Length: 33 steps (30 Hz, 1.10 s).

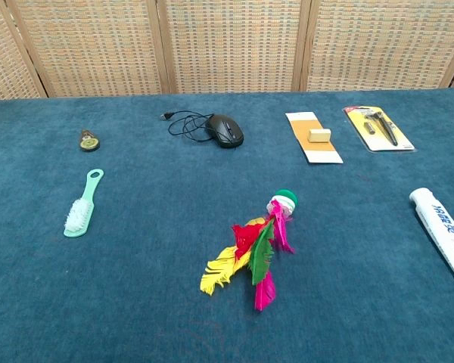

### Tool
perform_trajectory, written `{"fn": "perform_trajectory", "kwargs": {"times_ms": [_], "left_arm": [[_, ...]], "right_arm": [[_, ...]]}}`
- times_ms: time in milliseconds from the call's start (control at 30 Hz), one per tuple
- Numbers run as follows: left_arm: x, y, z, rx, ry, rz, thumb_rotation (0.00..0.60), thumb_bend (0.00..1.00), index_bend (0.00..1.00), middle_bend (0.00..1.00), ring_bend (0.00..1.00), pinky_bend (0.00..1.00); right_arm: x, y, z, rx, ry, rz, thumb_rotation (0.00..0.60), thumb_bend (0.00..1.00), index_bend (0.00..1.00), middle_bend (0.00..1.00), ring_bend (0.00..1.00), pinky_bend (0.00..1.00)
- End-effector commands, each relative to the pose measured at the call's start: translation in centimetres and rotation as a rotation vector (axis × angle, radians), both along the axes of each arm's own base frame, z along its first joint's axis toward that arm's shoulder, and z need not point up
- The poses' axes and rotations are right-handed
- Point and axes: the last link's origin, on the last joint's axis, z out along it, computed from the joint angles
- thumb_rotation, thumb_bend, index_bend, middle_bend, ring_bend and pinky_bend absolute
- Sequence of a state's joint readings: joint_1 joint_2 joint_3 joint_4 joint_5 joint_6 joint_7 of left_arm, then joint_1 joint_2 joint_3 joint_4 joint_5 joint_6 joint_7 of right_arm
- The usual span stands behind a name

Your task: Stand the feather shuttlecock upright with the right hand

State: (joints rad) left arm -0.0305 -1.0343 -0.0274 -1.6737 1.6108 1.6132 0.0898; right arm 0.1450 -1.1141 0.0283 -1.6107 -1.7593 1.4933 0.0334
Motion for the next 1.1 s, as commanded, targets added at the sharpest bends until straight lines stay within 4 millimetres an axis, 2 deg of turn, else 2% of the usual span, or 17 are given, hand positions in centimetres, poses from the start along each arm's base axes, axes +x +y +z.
{"fn": "perform_trajectory", "kwargs": {"times_ms": [33,167,367,567,833,1100], "left_arm": [[0.0,0.3,-0.2,0.008,0.012,0.007,0.6,0.0,0.0,0.0,0.0,0.0],[-0.3,0.8,-0.7,0.011,0.031,0.036,0.6,0.0,0.0,0.0,0.0,0.0],[-0.5,1.4,-1.2,0.01,0.05,0.062,0.6,0.0,0.0,0.0,0.0,0.0],[-0.6,1.6,-1.5,0.014,0.069,0.079,0.6,0.0,0.0,0.0,0.0,0.0],[-0.8,1.7,-1.6,0.008,0.068,0.088,0.6,0.0,0.0,0.0,0.0,0.0],[-0.7,1.7,-1.3,0.004,0.056,0.085,0.6,0.0,0.0,0.0,0.0,0.0]], "right_arm": [[2.2,-2.3,-2.2,0.158,0.06,0.167,0.6,0.0,0.07,0.0,0.0,0.0],[4.8,-4.2,-5.3,0.265,0.136,0.309,0.6,0.0,0.16,0.0,0.0,0.0],[8.2,-5.8,-9.6,0.374,0.164,0.439,0.6,0.02,0.31,0.0,0.0,0.0],[10.3,-6.9,-12.9,0.396,0.195,0.521,0.6,0.15,0.33,0.0,0.0,0.01],[11.9,-8.3,-15.9,0.376,0.233,0.525,0.6,0.17,0.34,0.0,0.0,0.01],[12.8,-8.9,-18.2,0.356,0.278,0.547,0.6,0.18,0.35,0.0,0.0,0.02]]}}
